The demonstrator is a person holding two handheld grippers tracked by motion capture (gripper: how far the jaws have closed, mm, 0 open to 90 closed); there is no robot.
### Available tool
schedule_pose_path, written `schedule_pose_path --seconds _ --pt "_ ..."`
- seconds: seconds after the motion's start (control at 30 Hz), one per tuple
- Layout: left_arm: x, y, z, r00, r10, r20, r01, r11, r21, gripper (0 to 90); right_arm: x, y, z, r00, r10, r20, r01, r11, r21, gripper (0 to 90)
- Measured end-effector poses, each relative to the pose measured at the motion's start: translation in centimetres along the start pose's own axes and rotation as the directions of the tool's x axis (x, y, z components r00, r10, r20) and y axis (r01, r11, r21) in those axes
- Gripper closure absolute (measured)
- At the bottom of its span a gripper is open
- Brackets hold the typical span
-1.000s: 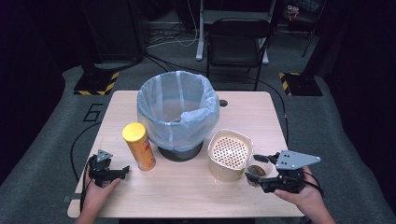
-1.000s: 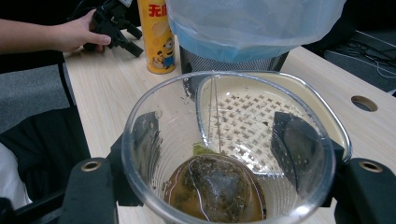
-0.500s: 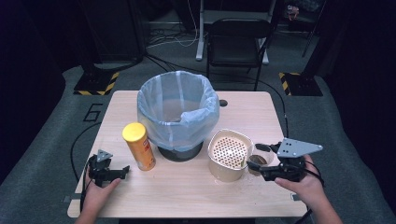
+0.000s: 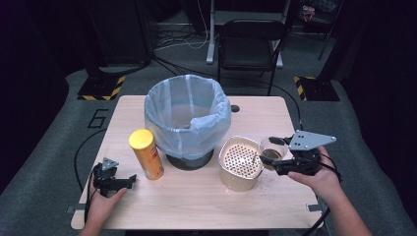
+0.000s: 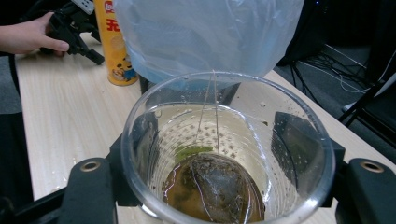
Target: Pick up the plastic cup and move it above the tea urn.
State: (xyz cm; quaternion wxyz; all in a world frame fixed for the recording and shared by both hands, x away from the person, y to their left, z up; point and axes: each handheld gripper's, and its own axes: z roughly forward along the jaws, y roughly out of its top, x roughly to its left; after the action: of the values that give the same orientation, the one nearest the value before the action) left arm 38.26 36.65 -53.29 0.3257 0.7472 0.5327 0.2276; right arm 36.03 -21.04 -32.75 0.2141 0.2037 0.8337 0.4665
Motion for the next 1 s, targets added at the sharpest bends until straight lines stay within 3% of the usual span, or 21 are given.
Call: schedule_pose_path --seconds 0.4,0.67,1.0 --pt "0.0 0.0 0.0 1.0 -0.003 0.003 0.003 1.0 -0.001 0.7 -1.8 0.8 0.7 0.9987 -0.044 0.025 0.044 0.999 0.002 32.3" --pt "0.0 0.0 0.0 1.0 0.0 0.0 0.0 1.0 0.0 0.6 -3.1 1.1 1.5 0.9951 -0.084 0.053 0.082 0.996 0.031 32.4" --pt "0.0 0.0 0.0 1.0 -0.004 0.001 0.004 1.0 0.0 0.7 -3.8 1.5 3.0 0.9933 -0.108 0.04 0.107 0.994 0.031 32.4"
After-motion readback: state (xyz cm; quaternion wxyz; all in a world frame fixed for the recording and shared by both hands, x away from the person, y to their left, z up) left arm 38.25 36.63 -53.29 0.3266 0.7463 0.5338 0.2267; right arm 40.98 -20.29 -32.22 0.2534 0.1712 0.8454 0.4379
